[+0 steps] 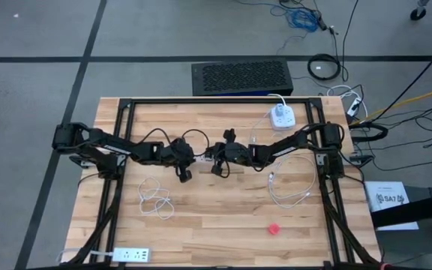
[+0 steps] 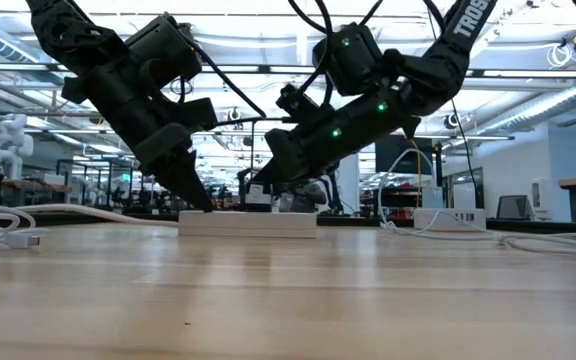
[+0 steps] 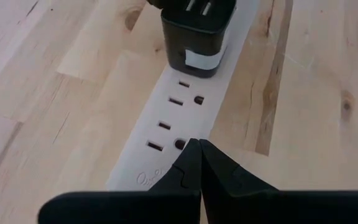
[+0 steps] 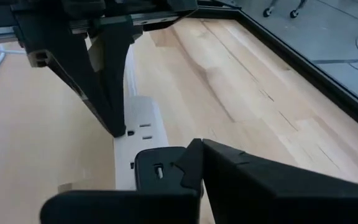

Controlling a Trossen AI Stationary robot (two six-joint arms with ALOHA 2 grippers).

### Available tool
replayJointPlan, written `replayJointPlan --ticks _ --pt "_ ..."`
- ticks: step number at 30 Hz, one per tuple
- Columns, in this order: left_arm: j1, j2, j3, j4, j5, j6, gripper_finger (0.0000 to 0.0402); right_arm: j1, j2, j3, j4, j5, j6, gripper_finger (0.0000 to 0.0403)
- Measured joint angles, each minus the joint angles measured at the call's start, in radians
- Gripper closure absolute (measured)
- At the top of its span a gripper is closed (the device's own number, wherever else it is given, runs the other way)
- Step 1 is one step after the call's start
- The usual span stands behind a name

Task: Insert USB
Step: Insert the black charger adapter into the white outlet extension, then insert the white charger cable into the black charger adapter

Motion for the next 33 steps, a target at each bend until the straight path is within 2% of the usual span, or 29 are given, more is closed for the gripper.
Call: replayJointPlan --ticks 5,8,11,15,21,25,29,33 --pt "0.0 0.0 0.0 0.002 -0.003 -0.001 0.0401 0.001 0.0 0.0 -0.009 -0.008 0.0 0.0403" --pt "-0.001 0.0 0.0 0.004 -0.018 -0.003 0.0401 0.0 -0.027 -0.004 -0.011 -0.052 0.023 0.0403" --pt "-0.002 0.0 0.0 0.021 -0.018 -0.003 0.0401 0.0 -0.095 -0.006 -0.06 -0.079 0.033 0.0398" --pt "0.001 0.001 0.001 0.049 -0.049 -0.003 0.0401 0.003 -0.222 -0.012 -0.209 -0.108 0.037 0.038" --pt "0.0 0.001 0.0 0.049 -0.073 -0.004 0.0401 0.022 -0.431 -0.008 -0.565 -0.084 0.122 0.034" --pt "0.001 0.001 0.0 0.048 -0.075 -0.003 0.0401 0.078 -0.551 -0.004 -0.856 -0.085 0.307 0.0311" --pt "0.001 0.001 0.0 0.049 -0.077 0.005 0.0401 0.174 -0.559 -0.005 -1.177 -0.152 0.562 0.029" --pt "0.001 0.001 0.0 0.05 -0.077 0.005 0.0401 0.292 -0.508 -0.005 -1.36 -0.167 0.722 0.028"
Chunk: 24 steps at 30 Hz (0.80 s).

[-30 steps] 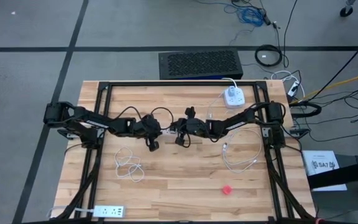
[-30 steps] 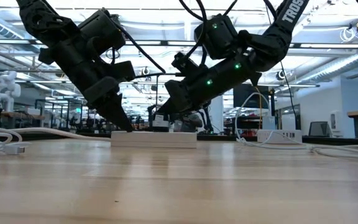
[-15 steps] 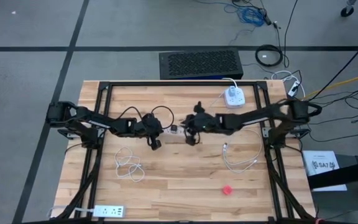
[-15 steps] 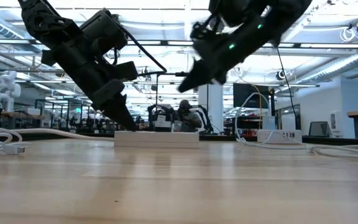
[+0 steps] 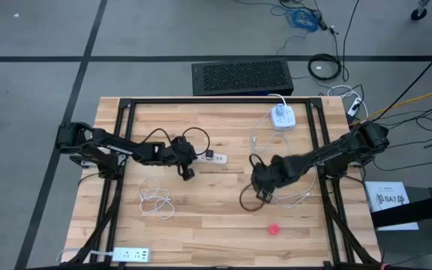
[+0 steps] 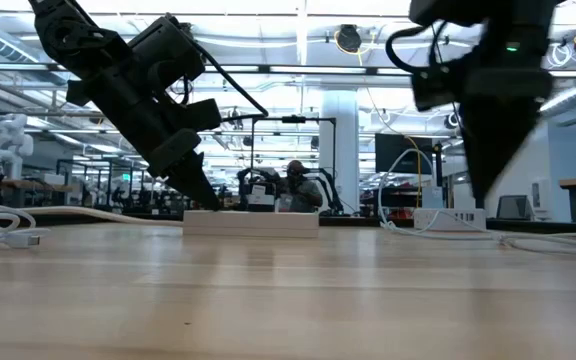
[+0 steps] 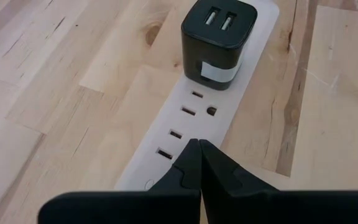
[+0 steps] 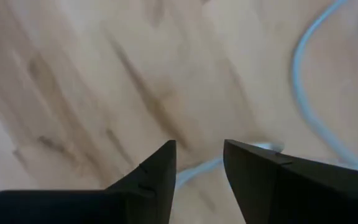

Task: Insert USB
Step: Insert the white charger cable into the black charger adapter

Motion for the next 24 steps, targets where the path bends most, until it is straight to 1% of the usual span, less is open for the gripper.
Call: replayJointPlan --ticks 5,12,18,20,24 --pt "0.0 0.0 0.0 0.001 0.0 -0.006 0.0401 0.096 0.049 0.001 -0.018 -0.006 0.139 0.027" --pt "0.0 -0.001 0.0 0.033 -0.011 -0.008 0.0401 0.127 0.137 0.002 -0.031 -0.013 0.289 0.0252" --pt "0.0 -0.001 -0.001 0.035 -0.014 -0.007 0.0401 0.121 0.205 0.006 -0.072 -0.016 0.327 0.0248" --pt "0.0 -0.001 -0.001 0.035 -0.013 -0.002 0.0401 0.121 0.207 0.007 -0.072 -0.016 0.326 0.0248" --pt "0.0 -0.001 -0.001 0.033 -0.013 0.0 0.0401 0.12 0.17 0.002 -0.089 -0.031 0.34 0.0248"
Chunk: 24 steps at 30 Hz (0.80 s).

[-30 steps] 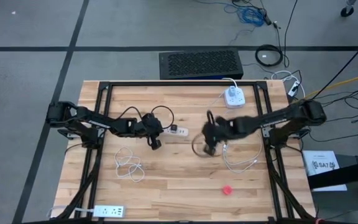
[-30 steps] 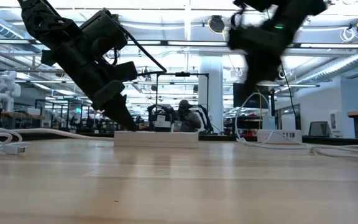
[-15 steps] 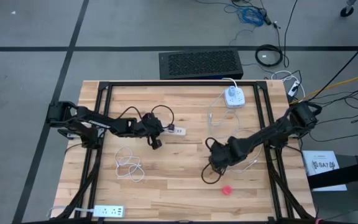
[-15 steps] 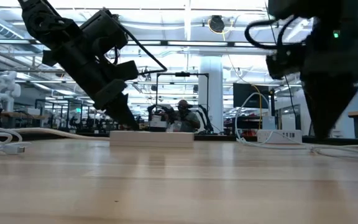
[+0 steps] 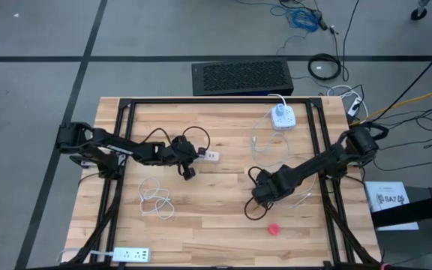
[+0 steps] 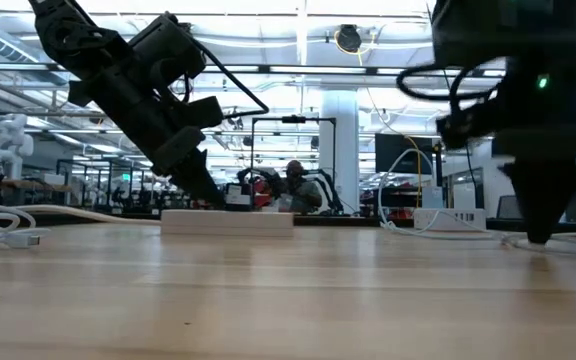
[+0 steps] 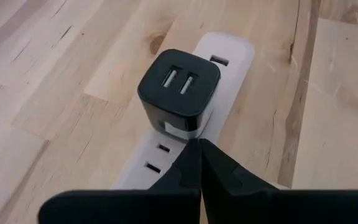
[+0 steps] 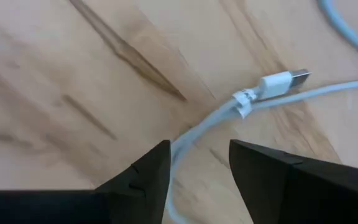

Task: Insert USB
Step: Insert the white charger cable into the black charger adapter

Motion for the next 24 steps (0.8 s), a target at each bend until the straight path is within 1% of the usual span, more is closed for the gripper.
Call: replayJointPlan --ticks 8,12,17,20,22,24 --pt "0.0 0.0 0.001 0.009 -0.006 0.024 0.0401 0.001 -0.106 0.001 -0.023 0.004 0.037 0.0248" --pt "0.0 0.0 0.001 0.019 -0.006 0.03 0.0401 0.001 -0.083 -0.004 -0.007 0.023 0.04 0.0248" --pt "0.0 0.0 0.001 0.018 -0.006 0.037 0.0397 0.001 -0.012 -0.024 -0.001 0.011 0.033 0.0249" --pt "-0.002 -0.001 0.001 0.02 -0.006 0.046 0.0397 0.001 0.001 -0.021 0.002 0.002 0.003 0.0272" --pt "-0.007 -0.006 0.001 0.021 -0.006 0.049 0.0396 0.001 -0.007 -0.021 -0.001 -0.004 -0.01 0.0303" --pt "-0.012 -0.019 0.002 0.021 -0.006 0.059 0.0396 0.001 -0.024 -0.014 -0.025 -0.009 -0.025 0.0343"
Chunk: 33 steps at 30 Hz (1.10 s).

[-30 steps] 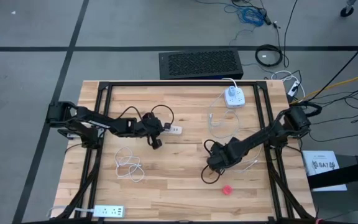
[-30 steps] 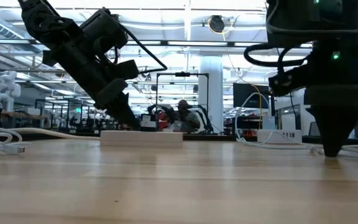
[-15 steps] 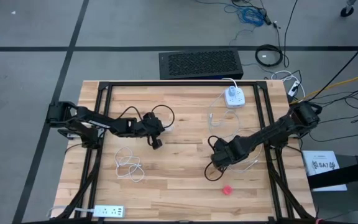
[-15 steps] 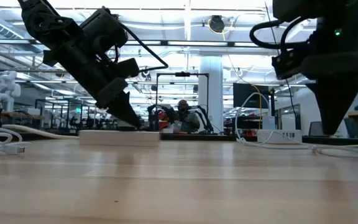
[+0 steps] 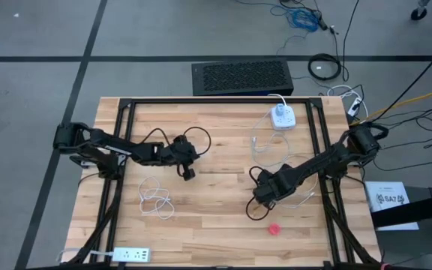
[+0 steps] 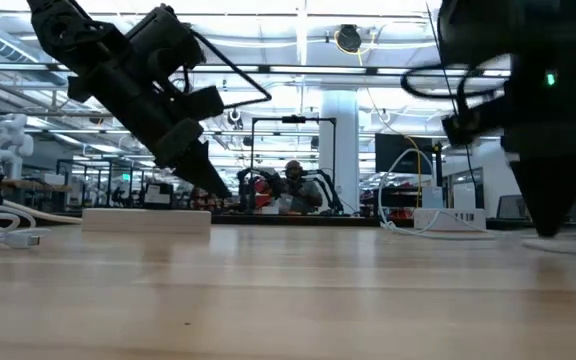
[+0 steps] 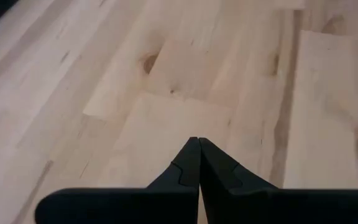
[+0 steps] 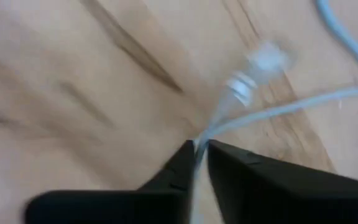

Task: Insert USB
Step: Insert the white charger cable into the black charger adapter

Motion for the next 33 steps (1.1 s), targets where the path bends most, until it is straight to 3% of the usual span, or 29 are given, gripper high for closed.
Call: replayJointPlan --ticks 3,7,13,18,24,29,33 --pt "-0.008 -0.029 0.0 -0.001 0.0 0.036 0.0396 -0.003 -0.045 0.04 -0.014 0.004 -0.046 0.0392" --pt "-0.009 -0.074 0.009 0.0 0.009 0.096 0.0395 -0.026 -0.092 0.101 -0.013 0.01 -0.135 0.0392" --pt "-0.009 -0.104 0.062 0.001 0.177 0.218 0.0395 -0.122 -0.113 0.228 0.063 0.052 -0.35 0.04" --pt "-0.026 -0.104 0.114 -0.008 0.245 0.279 0.0389 -0.222 -0.113 0.287 0.16 -0.034 -0.523 0.0402" --pt "-0.042 -0.104 0.164 -0.018 0.248 0.383 0.0329 -0.307 -0.099 0.304 0.246 -0.12 -0.65 0.0402" --pt "-0.042 -0.103 0.247 -0.133 0.248 0.408 0.0261 -0.341 -0.078 0.305 0.266 -0.166 -0.705 0.0403" --pt "-0.042 -0.08 0.306 -0.202 0.248 0.445 0.0234 -0.359 -0.064 0.305 0.298 -0.199 -0.742 0.0403"
